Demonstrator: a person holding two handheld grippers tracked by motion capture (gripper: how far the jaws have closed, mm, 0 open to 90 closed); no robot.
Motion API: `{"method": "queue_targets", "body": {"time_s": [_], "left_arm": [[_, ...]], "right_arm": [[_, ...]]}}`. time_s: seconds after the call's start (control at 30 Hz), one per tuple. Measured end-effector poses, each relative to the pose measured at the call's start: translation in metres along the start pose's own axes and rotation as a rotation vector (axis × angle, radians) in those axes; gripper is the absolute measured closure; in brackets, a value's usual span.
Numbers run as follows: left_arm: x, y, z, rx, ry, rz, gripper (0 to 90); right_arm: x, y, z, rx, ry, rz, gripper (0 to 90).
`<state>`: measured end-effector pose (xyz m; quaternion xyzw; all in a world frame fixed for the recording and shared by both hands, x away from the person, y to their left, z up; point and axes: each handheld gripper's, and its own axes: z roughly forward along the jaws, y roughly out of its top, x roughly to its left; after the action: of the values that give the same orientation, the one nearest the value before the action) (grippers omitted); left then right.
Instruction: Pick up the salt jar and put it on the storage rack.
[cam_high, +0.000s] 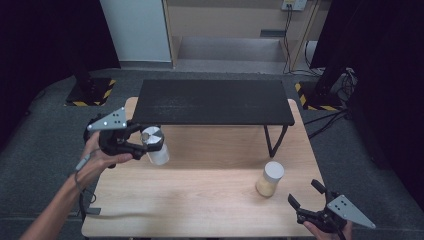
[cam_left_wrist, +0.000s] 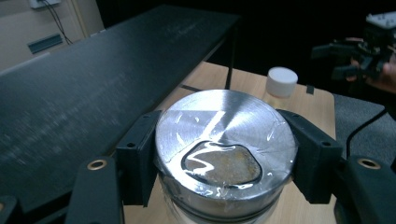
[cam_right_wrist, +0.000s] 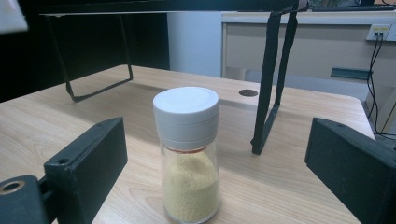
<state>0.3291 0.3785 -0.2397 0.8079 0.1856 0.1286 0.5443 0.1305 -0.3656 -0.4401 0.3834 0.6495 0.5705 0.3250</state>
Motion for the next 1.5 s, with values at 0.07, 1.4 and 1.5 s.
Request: {"method": "queue_targets", "body": {"time_s": [0.07, 1.4, 1.5], "left_arm": [[0.001, 0.007, -0.001, 0.0, 0.01, -0.001, 33.9], [0.08, 0.059, 0.06, 0.029, 0.354, -0.147, 33.9], [0.081, 0.059, 0.063, 0.038, 0.347, -0.142, 33.8]], "right_arm": [[0.0, 0.0, 0.0, -0.002, 0.001, 0.001, 5.6], [-0.005, -0.002, -0.001, 0.0, 0.0, 0.019, 5.7], [-0.005, -0.002, -0.002, -0.002, -0.001, 0.018, 5.7]]}}
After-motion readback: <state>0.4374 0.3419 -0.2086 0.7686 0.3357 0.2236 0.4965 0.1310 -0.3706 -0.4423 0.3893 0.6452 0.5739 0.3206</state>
